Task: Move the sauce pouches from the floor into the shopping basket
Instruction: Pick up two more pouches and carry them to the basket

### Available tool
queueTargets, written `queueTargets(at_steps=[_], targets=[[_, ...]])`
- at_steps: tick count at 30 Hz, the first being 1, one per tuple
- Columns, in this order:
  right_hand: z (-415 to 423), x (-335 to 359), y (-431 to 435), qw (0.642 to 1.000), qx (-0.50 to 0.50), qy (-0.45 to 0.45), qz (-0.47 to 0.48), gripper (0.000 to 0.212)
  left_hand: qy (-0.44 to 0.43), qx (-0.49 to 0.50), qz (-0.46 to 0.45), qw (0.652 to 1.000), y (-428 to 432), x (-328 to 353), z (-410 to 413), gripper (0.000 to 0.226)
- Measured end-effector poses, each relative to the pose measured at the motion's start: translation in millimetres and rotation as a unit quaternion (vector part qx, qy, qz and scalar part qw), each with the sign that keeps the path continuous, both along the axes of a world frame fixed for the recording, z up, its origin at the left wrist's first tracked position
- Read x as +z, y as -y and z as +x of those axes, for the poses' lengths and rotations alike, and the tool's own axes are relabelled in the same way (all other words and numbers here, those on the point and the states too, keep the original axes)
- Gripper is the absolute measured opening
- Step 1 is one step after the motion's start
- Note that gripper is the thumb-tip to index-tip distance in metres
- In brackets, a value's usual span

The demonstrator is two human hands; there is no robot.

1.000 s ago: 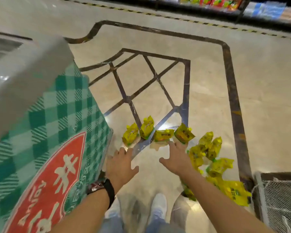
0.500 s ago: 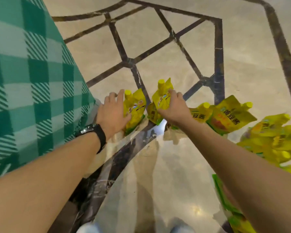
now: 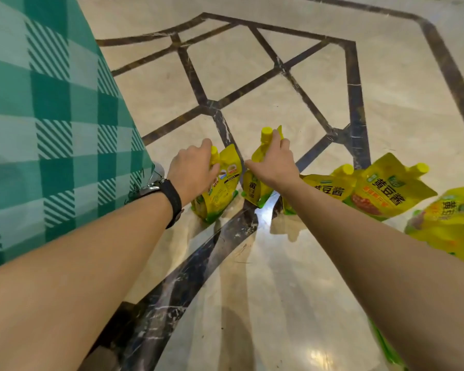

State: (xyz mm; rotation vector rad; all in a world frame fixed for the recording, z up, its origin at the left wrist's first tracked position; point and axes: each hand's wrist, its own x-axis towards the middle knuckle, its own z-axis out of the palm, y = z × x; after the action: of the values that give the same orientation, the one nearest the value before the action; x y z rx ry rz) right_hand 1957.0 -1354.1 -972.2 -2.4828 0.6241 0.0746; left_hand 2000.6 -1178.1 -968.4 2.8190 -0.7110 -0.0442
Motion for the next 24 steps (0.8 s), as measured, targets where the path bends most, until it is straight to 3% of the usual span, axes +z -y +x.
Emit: queueTargets(at_steps=[6, 11, 13, 15, 18, 21, 24], targets=[[4.1, 2.8, 4.7, 1.000, -0.005, 0.024, 0.019, 0.091, -0.116, 0.030, 0.033, 0.992, 11.6, 18.0, 1.3, 0.035], [4.6, 4.0, 7.0, 0.999, -0.012, 0.030, 0.029, 0.092, -0.236, 0.048, 0.097, 0.966, 6.9, 36.6, 5.0, 0.029], [7.6, 5.6, 4.0, 0.998, -0.019, 0.033, 0.045, 0.094, -0.229, 0.047, 0.060, 0.970, 5.7, 42.8, 10.6, 0.026], [9.6, 7.1, 1.6, 0.996, -0.032, 0.039, 0.069, 0.094, -0.188, -0.001, 0.025, 0.982, 2.4, 46.6, 19.6, 0.044], [8.1, 7.6, 3.0, 0.996, -0.031, 0.046, 0.068, 0.095, -0.169, -0.108, 0.072, 0.977, -7.2, 44.3, 27.1, 0.063], [-0.7, 8.5, 8.3, 0.999, 0.006, 0.048, 0.025, 0.097, -0.155, -0.152, 0.146, 0.965, -19.7, 27.2, 24.9, 0.046], [-7.5, 6.9, 12.3, 0.999, 0.011, 0.035, -0.026, 0.087, -0.110, -0.137, 0.105, 0.979, -29.5, 16.3, 19.6, 0.027]])
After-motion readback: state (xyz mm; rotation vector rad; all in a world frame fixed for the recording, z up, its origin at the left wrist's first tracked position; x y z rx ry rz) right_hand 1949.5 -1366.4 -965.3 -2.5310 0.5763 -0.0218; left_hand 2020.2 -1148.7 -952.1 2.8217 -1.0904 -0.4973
